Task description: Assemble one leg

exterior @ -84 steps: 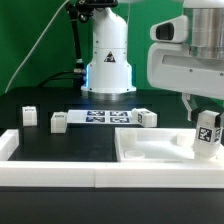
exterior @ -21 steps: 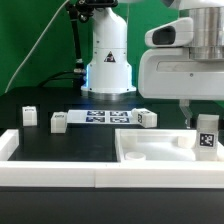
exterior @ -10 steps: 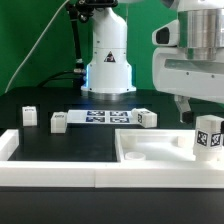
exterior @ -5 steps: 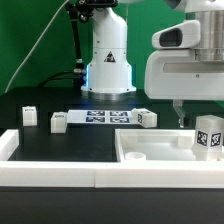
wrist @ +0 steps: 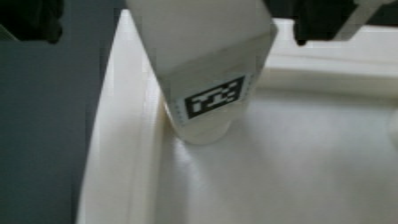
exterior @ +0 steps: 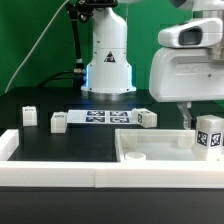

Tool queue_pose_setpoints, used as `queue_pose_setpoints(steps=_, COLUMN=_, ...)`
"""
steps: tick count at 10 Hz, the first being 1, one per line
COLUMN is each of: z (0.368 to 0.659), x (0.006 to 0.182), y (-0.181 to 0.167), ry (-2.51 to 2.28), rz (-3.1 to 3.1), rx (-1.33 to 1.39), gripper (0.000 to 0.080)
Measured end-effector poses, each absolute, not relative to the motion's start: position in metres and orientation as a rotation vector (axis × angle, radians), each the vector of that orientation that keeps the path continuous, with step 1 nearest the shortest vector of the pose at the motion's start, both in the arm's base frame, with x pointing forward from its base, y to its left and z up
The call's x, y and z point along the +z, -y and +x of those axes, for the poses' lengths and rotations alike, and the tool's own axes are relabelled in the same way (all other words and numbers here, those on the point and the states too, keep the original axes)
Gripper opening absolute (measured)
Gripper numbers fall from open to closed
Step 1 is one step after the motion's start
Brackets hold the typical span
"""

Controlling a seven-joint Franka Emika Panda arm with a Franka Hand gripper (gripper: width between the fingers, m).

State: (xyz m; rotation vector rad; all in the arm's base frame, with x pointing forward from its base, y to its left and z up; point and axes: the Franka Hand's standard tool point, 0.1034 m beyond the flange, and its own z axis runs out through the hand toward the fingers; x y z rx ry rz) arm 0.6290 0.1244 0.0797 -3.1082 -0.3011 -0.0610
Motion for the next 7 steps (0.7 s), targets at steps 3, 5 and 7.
queue_pose_setpoints(steps=3, z=0.6305, x=0.0795, y=-0.1168, ry=0.557, rz=-3.077, rx=-0.063, gripper=0.0649)
queue_pose_setpoints(steps=5, z=0.6304, x=0.0792, y=-0.1166, ry=0.530, rz=-3.081, rx=-0.062, gripper=0.0523)
queue_pose_setpoints(steps=7, z=0.6303, x=0.0789, y=-0.1165, ry=0.506, rz=-3.085, rx=-0.061, gripper=0.0294)
